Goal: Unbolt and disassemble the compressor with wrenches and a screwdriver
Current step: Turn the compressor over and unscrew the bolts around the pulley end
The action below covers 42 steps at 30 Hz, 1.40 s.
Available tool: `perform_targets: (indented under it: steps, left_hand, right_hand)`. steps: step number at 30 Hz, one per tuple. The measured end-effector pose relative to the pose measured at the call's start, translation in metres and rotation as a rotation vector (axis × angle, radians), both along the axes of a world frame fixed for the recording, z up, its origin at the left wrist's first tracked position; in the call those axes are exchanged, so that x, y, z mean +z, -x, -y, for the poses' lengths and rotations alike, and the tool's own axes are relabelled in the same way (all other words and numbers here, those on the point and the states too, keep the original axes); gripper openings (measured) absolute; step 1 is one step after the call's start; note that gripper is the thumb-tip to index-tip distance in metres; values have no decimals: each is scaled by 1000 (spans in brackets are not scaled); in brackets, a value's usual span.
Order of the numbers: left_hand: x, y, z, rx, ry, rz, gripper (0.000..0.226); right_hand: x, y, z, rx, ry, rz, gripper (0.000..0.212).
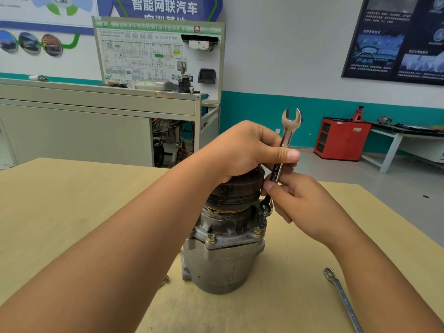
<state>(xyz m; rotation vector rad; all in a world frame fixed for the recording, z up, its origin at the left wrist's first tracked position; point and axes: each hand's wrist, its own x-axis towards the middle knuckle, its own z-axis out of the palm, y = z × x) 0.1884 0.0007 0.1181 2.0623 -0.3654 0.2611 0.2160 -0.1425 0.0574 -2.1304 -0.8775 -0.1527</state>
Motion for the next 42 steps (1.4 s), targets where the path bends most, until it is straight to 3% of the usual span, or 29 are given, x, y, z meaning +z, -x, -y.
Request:
perform_targets:
  steps: [6, 10, 14, 19, 27, 31, 38, 42]
  left_hand:
    - [0, 2, 1, 52, -13, 14, 20]
    - [0, 1, 0, 95, 16, 20, 23]
    - [0, 1, -3, 19, 23, -3, 10]
    - [0, 0, -7, -36, -9, -1, 14]
    - [-1, -3, -5, 48, 4, 17, 6]
    - [-3, -5, -6, 103, -1, 37, 20]
    - [-3, -6, -6, 130, 4, 43, 30]
    - [-1, -3, -5, 40, 11, 26, 12]
  right_hand:
    - [0, -2, 3, 21, -64, -21, 9]
    - [0, -3, 3, 122, -146, -140, 14]
    - [2, -4, 5, 141, -183, -283, 16]
    - [1, -4, 4, 90, -72, -205, 24]
    - [1, 0, 1, 38, 42, 5, 12]
    - [5, 0, 4, 6, 53, 62, 12]
    - [5, 0, 5, 50, -4, -64, 12]
    - [3, -2, 5, 43, -30, -92, 5]
